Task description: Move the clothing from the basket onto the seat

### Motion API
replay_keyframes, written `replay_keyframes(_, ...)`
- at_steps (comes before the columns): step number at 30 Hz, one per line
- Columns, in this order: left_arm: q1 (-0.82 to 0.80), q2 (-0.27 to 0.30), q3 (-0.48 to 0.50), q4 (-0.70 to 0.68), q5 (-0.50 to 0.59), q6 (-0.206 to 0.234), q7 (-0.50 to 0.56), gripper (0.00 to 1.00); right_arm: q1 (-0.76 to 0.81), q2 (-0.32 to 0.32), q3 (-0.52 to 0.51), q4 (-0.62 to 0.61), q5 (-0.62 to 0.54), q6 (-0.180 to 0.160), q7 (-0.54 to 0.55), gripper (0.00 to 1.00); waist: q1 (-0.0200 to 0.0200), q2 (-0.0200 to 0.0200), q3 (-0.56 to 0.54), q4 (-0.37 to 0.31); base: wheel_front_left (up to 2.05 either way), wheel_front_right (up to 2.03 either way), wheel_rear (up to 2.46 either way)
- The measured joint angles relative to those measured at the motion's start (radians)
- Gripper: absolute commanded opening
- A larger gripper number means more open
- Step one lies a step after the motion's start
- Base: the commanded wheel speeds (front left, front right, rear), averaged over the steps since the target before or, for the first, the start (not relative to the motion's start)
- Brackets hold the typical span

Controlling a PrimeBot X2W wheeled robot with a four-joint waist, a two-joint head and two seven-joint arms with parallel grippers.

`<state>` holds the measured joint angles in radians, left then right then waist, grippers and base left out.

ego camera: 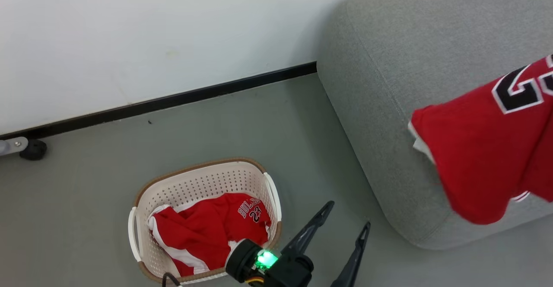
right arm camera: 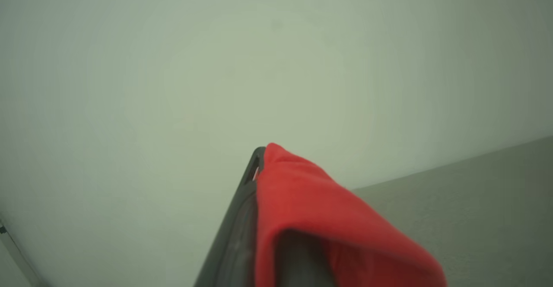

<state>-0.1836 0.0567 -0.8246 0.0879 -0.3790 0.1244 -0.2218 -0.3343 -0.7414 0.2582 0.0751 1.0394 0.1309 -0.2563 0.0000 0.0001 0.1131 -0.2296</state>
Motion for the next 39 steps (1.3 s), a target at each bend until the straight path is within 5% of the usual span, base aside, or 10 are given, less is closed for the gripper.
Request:
replay_keyframes(12, -0.084, 0.001, -0.084, 0.014, -0.035, 0.0, -0.011, 1.0, -0.304, -0.144, -0.124, 0.342, 0.248, 0.0, 0.05, 0.0, 0.0001, 0.0, 0.091, 0.069, 0.0, 0.0, 0.0)
replay_keyframes(22, -0.102, 0.002, -0.119, 0.003, -0.033, 0.0, -0.022, 1.0, -0.55, -0.24, -0.181, 0.607, 0.309, 0.0, 0.116, 0.0, 0.0001, 0.0001, 0.192, 0.141, 0.0, 0.0, 0.0)
replay_keyframes(39, -0.094, 0.002, -0.1, -0.053, 0.023, 0.0, -0.028, 1.0, -0.85, -0.38, -0.16, 0.755, 0.311, 0.0, 0.175, 0.0, 0.0001, 0.0, 0.374, 0.258, 0.0, 0.0, 0.0)
